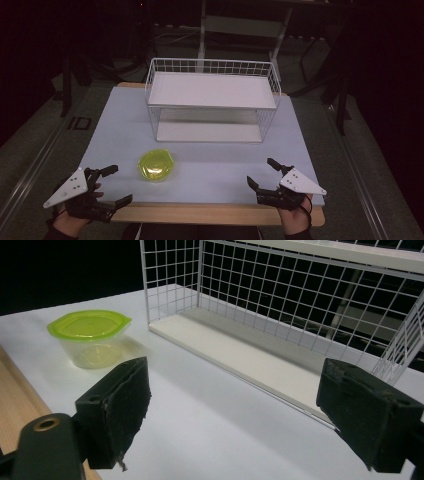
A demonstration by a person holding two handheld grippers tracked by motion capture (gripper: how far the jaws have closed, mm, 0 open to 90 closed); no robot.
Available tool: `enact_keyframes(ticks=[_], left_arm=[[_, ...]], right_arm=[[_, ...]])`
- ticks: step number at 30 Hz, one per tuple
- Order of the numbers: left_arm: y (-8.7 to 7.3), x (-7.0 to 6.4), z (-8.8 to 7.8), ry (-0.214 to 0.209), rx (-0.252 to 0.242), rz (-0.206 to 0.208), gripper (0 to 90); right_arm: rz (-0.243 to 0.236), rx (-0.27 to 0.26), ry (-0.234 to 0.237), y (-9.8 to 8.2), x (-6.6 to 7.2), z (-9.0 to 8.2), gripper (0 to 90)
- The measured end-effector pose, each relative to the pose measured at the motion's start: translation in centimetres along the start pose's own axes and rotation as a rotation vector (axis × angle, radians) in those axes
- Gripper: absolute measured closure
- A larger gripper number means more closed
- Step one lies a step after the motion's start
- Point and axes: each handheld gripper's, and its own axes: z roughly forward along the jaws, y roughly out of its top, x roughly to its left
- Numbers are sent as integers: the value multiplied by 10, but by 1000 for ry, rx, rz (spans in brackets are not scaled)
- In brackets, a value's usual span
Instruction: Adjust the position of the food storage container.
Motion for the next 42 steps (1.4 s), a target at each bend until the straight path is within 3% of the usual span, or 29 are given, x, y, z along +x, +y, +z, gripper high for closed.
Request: enact_keyframes(ticks=[6,13,18,19,23,27,29,31,32,34,37,39,40,41,42], left_arm=[[1,-6,4,-25,21,32,14],[12,-14,2,-87,-51,9,14],[30,-12,1,-59,-107,-19,14],[33,-12,0,-33,-105,-16,14],[41,-6,-1,-31,-103,-32,14],[51,8,3,13,-23,-30,15],[52,14,4,25,-7,-40,18],[53,18,5,23,1,-48,79],[52,24,7,43,10,-66,82],[51,28,9,44,11,-72,186],[42,41,16,98,67,-96,365],[35,48,21,164,115,-121,513],[35,48,21,164,115,-121,573],[32,51,24,179,123,-141,603],[25,56,29,225,163,-163,608]], right_arm=[[-10,-19,3,1,3,-2,137],[5,-21,-6,2,1,-4,137],[-6,-31,-6,4,3,-5,137],[-4,-32,-1,4,4,-5,137],[-1,-30,9,4,5,-4,137],[-8,-27,19,5,9,-2,137],[-17,-30,29,6,11,-2,136],[-26,-35,33,7,13,-3,137],[-24,-35,38,7,14,-3,137],[-26,-36,43,7,14,-2,137],[-24,-34,47,7,14,-2,137],[-22,-32,54,7,14,-2,137],[-22,-32,54,7,14,-2,137],[-23,-34,60,7,14,-2,137],[-24,-34,62,7,14,-2,137]])
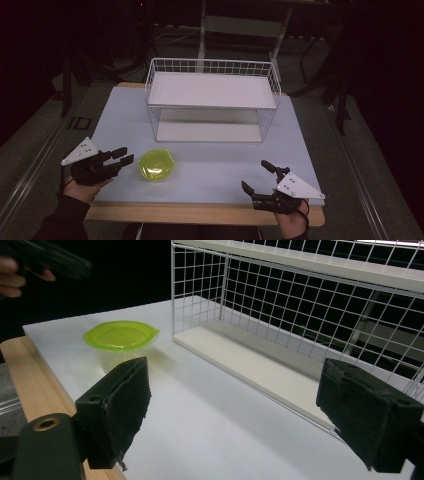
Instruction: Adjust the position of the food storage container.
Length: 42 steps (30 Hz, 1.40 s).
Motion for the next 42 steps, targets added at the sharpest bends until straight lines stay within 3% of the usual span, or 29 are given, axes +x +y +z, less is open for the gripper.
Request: enact_keyframes(ticks=[1,3,4,6,7,9,10,11,12,13,16,17,20,23,24,26,27,28,34,36,40,42], left_arm=[[-3,3,3,-8,18,-3,685],[-8,8,11,27,69,1,765],[-8,8,11,27,69,1,802],[-10,10,15,41,89,-7,827],[-16,18,22,88,151,-27,894],[-18,20,24,96,168,-34,900],[-21,22,26,74,191,-43,900],[-25,23,31,84,230,-24,900],[-25,23,31,84,230,-24,900],[-31,26,36,65,265,-67,900],[-36,25,40,66,308,-85,900],[-39,24,42,39,323,-90,900],[-43,23,46,-10,333,-128,900],[-45,21,52,-35,357,-137,900],[-46,19,55,-22,373,-130,900],[-47,16,59,-57,387,-148,900],[-47,16,59,-57,387,-148,900],[-47,11,64,-56,412,-122,900],[-48,5,73,-96,418,-132,900],[-48,1,76,-96,424,-112,900],[-47,-8,79,-157,422,-114,900],[-46,-8,78,-156,423,-108,900]], right_arm=[[-2,2,1,0,0,0,137],[-4,5,6,0,1,1,138],[-6,7,8,-1,1,1,139],[-6,7,8,-1,1,1,139],[-7,4,11,0,2,1,139],[-10,-1,11,0,2,0,139],[-7,0,14,0,1,0,139],[-4,1,16,0,1,1,139],[-3,2,16,0,1,1,139],[-2,3,17,-1,1,1,139],[-4,1,18,0,1,0,140],[-7,-3,19,0,2,0,140],[-4,-2,20,0,1,0,140],[1,1,22,0,1,1,140],[1,1,22,0,1,1,140],[1,0,23,0,1,1,140],[0,0,22,0,1,0,140],[2,-3,25,0,0,0,140],[7,0,22,-1,0,1,140],[3,0,23,0,0,0,140],[1,2,21,-1,0,1,140],[-2,1,22,-1,0,1,141]])
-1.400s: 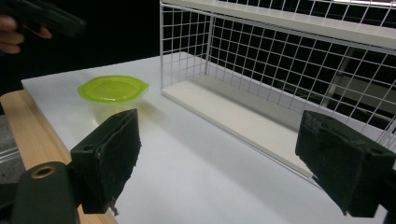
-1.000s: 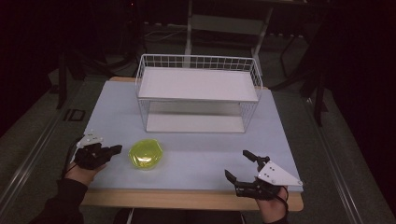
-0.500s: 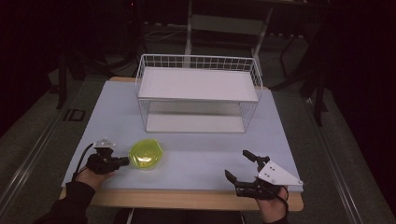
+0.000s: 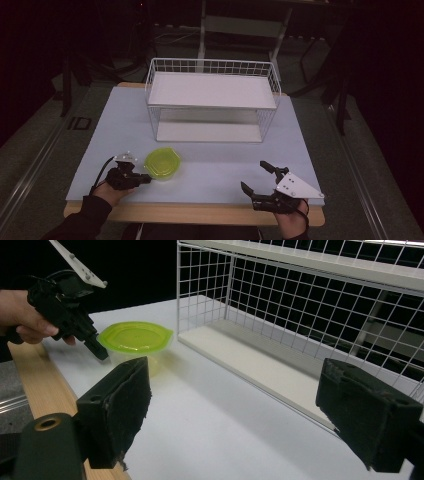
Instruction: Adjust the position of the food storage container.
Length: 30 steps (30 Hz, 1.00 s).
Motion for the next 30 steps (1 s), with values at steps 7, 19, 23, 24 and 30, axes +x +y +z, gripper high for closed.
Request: enact_keyframes(ticks=[7,19,23,24,30], left_arm=[[0,18,-10,119,-24,-75,900],[17,27,8,94,-60,-106,900],[25,24,20,65,-53,-125,900],[25,24,20,65,-53,-125,900],[39,9,40,23,-44,-101,900]], right_arm=[[-1,1,5,-1,0,1,141],[-8,12,6,-1,-1,2,163],[-7,13,4,-1,0,1,163],[-7,12,4,-1,0,1,162],[-6,16,4,-1,0,2,162]])
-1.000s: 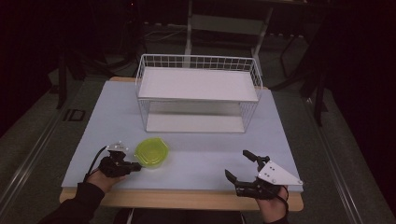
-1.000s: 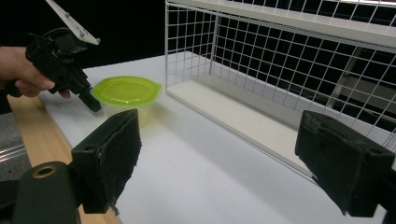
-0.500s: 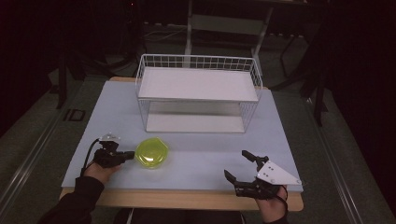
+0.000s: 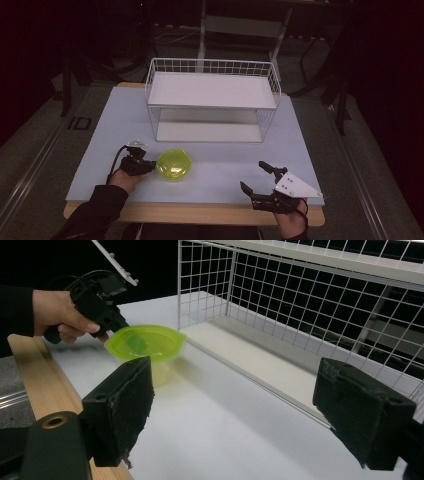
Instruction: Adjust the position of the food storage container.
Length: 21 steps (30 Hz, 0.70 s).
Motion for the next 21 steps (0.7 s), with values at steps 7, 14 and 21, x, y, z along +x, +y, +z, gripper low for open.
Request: enact_keyframes(ticks=[7,14,21], left_arm=[[14,-19,21,-55,7,29,900],[27,-40,51,-94,32,55,900],[38,-56,69,-107,53,89,900]], right_arm=[[4,1,-1,0,-1,-1,162],[3,5,-3,0,-1,-1,162],[7,8,4,-1,-1,-1,162]])
